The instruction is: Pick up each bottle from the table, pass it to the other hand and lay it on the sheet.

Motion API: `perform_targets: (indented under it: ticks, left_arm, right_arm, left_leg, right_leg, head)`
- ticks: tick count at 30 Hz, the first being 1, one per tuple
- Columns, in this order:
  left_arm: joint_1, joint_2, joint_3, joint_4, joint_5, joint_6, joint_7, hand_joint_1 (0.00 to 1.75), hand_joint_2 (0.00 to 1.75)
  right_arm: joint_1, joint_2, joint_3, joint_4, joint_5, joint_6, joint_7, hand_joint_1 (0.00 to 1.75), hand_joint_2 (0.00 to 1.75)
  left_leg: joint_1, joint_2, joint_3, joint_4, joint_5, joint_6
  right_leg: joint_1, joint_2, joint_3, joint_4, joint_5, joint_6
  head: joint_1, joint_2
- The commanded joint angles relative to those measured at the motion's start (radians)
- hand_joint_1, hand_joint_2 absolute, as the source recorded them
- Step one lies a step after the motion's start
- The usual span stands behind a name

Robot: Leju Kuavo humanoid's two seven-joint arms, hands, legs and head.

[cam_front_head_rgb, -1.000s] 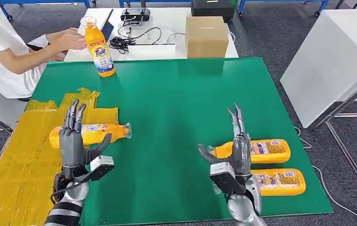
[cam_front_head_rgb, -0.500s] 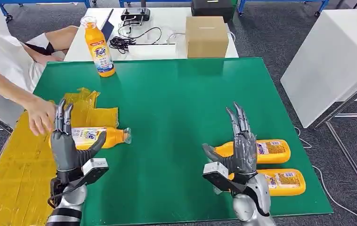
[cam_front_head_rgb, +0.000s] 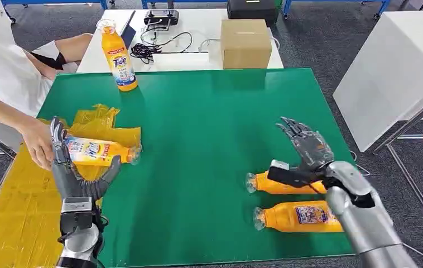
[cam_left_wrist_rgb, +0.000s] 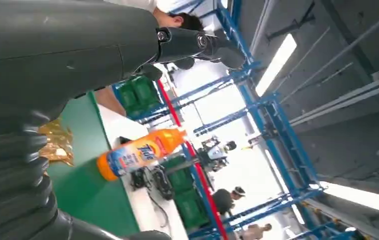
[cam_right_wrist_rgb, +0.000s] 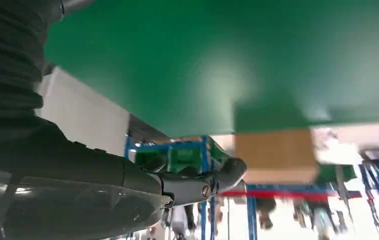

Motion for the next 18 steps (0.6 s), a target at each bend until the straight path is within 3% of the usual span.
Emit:
perform_targets:
  ticks: [1, 5, 13, 18]
  left_arm:
    - [-0.024, 0.081, -0.117, -0.002, 0.05, 0.034, 0.003, 0.0, 1.75]
    - [-0.02, 0.088, -0.124, -0.001, 0.054, 0.046, 0.003, 0.0, 1.75]
    - [-0.02, 0.088, -0.124, -0.001, 0.054, 0.046, 0.003, 0.0, 1.75]
    - [-0.013, 0.099, -0.13, -0.008, 0.066, 0.052, 0.003, 0.0, 1.75]
  right_arm:
    - [-0.049, -0.274, 0.146, 0.122, -0.176, 0.078, -0.038, 0.0, 1.75]
    - [0.041, -0.321, 0.111, 0.021, -0.254, 0.083, -0.061, 0.0, 1.75]
    - [0.041, -0.321, 0.111, 0.021, -0.254, 0.083, -0.061, 0.0, 1.75]
    - [0.178, -0.406, 0.042, -0.121, -0.377, 0.127, -0.107, 0.0, 1.75]
  left_leg:
    - [0.002, -0.002, 0.002, 0.0, -0.001, -0.002]
    - [0.001, -0.005, -0.001, -0.001, 0.0, -0.001]
    - [0.001, -0.001, -0.001, -0.001, -0.001, -0.001]
    - [0.002, -0.003, 0.0, -0.001, -0.001, -0.002]
  right_leg:
    - [0.002, -0.002, 0.004, -0.002, -0.001, -0.001]
    - [0.001, -0.005, 0.001, -0.001, -0.001, 0.0]
    - [0.001, -0.002, -0.001, -0.001, 0.0, 0.0]
    - [0.002, -0.004, 0.001, -0.001, -0.001, -0.001]
  head:
    - [0.0, 0.0]
    - [0.0, 0.0]
    - [0.0, 0.0]
    - [0.0, 0.0]
